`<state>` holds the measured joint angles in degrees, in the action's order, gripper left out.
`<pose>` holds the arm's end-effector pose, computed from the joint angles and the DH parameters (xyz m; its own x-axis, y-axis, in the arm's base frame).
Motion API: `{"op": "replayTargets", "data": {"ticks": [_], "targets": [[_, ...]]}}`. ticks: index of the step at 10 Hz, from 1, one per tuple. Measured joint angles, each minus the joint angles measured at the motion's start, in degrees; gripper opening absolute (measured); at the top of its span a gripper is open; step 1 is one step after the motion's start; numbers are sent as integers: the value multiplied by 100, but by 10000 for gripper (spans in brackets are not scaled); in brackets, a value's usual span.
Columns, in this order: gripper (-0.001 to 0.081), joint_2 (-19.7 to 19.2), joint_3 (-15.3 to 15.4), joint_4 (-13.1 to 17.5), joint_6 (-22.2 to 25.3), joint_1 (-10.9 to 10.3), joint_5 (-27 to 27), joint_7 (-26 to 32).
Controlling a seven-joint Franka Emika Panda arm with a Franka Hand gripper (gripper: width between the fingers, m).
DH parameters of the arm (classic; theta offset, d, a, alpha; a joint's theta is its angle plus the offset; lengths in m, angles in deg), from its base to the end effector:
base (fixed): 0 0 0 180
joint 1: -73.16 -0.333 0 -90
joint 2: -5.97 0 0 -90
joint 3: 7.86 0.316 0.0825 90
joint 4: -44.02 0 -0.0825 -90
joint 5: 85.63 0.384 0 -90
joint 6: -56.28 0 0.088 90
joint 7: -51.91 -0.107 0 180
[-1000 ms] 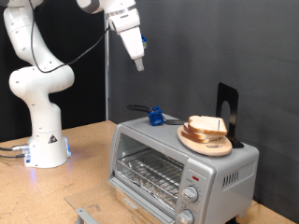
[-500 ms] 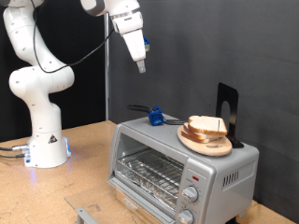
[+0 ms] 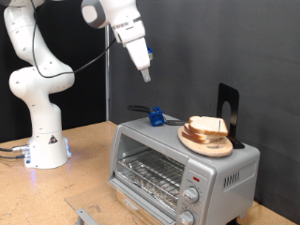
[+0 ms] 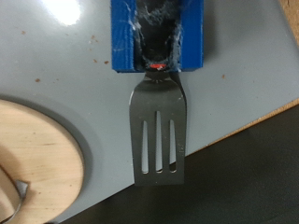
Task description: Make a piece of toast with the oven
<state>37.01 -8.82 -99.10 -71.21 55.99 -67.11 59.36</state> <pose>0.3896 0.1231 0.5002 0.9409 0.2019 0.2720 0.2759 -0.9226 -0.2695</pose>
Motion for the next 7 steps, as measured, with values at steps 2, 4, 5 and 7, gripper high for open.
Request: {"op": "replayTargets", "data": {"ticks": [2,4,5,7], "targets": [[808,-83,1,-225,-231,-5,142,21],[808,-202,13,-407,-469,-6,146,33],[808,-269,26,-505,-655,-13,162,46],[808,-412,30,-622,-944,-93,279,126]]}}
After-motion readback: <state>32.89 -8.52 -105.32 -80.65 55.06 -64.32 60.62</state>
